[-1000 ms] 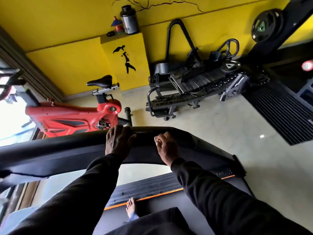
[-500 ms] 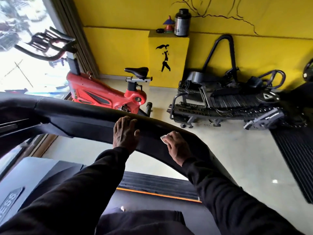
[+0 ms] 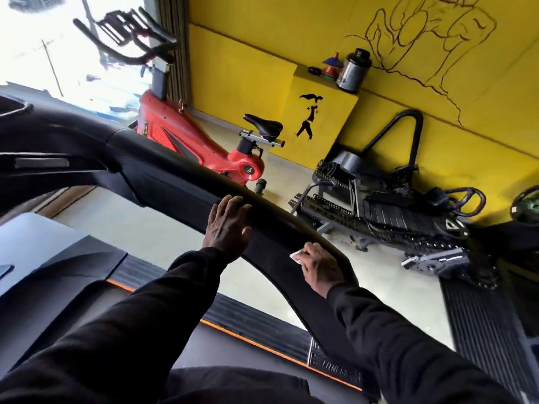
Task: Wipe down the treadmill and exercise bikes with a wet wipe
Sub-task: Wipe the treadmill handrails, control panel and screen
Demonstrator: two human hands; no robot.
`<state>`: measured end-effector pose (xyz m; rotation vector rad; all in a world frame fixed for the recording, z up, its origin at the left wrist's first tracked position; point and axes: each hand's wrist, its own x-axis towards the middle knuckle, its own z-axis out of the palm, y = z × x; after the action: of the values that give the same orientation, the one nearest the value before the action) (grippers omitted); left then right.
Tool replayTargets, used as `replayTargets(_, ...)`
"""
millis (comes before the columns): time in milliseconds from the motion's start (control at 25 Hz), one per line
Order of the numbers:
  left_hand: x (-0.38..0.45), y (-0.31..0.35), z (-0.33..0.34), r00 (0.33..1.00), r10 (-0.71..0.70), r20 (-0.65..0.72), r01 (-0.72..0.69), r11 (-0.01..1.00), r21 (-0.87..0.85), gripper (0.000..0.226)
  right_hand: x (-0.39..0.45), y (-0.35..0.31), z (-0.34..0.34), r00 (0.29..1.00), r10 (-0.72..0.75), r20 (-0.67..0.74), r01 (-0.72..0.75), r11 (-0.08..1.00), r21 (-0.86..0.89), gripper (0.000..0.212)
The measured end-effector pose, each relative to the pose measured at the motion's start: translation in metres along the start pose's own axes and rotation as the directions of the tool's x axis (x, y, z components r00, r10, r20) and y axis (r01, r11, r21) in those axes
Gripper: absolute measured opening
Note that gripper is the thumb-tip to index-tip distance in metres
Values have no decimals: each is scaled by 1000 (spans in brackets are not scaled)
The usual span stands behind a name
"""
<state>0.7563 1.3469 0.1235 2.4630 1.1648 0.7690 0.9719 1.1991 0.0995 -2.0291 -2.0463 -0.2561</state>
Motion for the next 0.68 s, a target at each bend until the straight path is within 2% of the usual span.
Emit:
replayTargets(120, -7, -14, -7, 998, -57, -11, 57, 998, -14, 59, 26, -20, -6, 999, -19, 46, 19, 1000, 6, 31)
replayTargets(280, -15, -25, -9, 993, -119, 3, 119, 993, -8, 65, 74, -43, -5, 982, -182, 49, 183, 983, -14, 35)
replayTargets(360, -13, -30, -10, 989, -146, -33, 146, 989, -6, 64, 73, -28, -8, 925, -369, 89, 376, 923, -85, 35)
replayTargets(440, -11, -32, -10, 974, -213, -73, 212, 977, -18, 63, 74, -10, -13, 795, -588, 147, 605, 783, -143, 25)
replayTargets(480, -10, -31, -9, 964, -248, -96, 246, 969, -32, 62, 79, -8, -14, 749, -644, 158, 662, 735, -143, 19)
replayTargets(520, -9, -27, -8, 950, -285, -127, 281, 959, -48, 60, 90, -11, -13, 725, -671, 155, 688, 716, -116, 16)
replayTargets(640, -4, -9, -2, 907, -380, -183, 370, 925, -88, 57, 129, -31, -2, 740, -671, 45, 671, 741, -1, 18)
replayTargets(680, -3, -4, -1, 894, -404, -194, 395, 915, -84, 58, 136, -31, 0, 715, -699, 11, 699, 716, 6, 20)
